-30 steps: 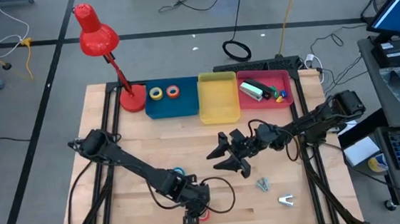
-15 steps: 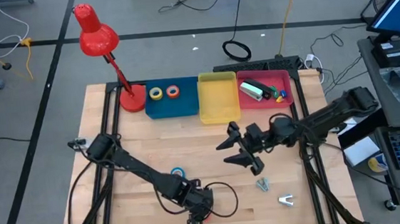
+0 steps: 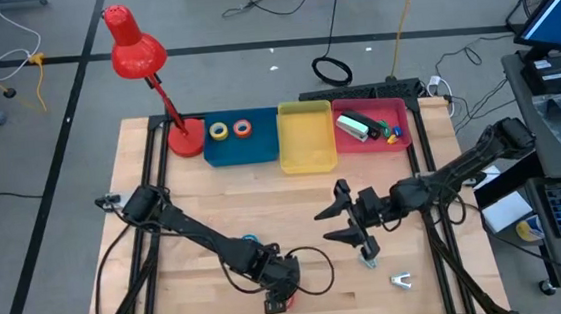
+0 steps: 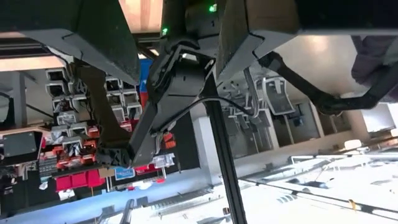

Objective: Pick and place Stapler, Stapler remover, tape
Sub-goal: Put the red tape into the blue bin

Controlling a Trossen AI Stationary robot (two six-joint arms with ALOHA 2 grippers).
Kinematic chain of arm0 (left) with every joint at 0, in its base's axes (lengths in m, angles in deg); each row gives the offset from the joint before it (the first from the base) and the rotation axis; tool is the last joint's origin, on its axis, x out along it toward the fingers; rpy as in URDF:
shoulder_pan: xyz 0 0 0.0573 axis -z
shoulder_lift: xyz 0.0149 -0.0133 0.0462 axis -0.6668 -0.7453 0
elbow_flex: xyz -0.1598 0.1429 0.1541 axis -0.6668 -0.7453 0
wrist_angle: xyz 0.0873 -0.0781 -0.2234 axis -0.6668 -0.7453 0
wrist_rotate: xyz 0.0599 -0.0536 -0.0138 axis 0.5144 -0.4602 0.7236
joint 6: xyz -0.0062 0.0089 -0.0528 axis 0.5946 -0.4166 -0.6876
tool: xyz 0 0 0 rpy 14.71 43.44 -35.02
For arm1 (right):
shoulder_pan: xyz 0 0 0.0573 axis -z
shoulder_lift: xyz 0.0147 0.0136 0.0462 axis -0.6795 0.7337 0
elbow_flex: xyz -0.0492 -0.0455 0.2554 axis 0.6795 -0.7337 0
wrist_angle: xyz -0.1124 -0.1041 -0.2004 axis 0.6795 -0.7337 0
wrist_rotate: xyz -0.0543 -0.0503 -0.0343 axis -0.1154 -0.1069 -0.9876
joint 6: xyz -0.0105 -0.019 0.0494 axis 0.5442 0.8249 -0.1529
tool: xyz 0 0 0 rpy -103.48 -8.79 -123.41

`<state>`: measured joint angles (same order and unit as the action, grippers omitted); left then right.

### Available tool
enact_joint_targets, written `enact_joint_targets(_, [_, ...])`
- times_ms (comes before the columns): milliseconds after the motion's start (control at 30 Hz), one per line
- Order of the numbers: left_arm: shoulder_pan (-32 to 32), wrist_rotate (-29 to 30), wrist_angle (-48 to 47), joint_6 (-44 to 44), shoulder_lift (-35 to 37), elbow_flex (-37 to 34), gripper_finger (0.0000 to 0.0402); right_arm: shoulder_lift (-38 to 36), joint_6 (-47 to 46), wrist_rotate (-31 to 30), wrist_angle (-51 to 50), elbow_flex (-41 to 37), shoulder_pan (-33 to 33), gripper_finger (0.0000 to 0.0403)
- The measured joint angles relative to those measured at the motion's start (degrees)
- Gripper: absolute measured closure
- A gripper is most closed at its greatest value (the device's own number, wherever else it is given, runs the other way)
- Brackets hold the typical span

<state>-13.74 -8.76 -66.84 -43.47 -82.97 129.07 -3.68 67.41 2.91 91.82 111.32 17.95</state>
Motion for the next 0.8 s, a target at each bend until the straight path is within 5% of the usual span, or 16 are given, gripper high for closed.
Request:
enact_joint_targets(433, [0.44, -7.71, 3.97, -2.90, -5.84, 0.16, 0.0172, 0.00, 0.03, 0.23, -0.87, 0.00, -0.81, 0.0202])
enact_joint_targets(533, [0.34, -7.66, 3.53, -2.77, -5.70, 0.12, 0.0218, 0.00, 0.05, -0.02, -0.87, 0.00, -1.15, 0.0202])
enact_joint_targets(700, [-0.34, -8.75, 3.91, -0.53, -5.80, 0.01, 0.0355, 0.00, 0.05, -0.21, -0.58, -0.02, -1.15, 0.0202])
enact_joint_targets(800, [-0.75, -9.85, 4.31, 0.62, -5.80, 0.01, 0.0368, 0.00, 0.05, -0.21, -0.40, -0.02, -1.15, 0.0202])
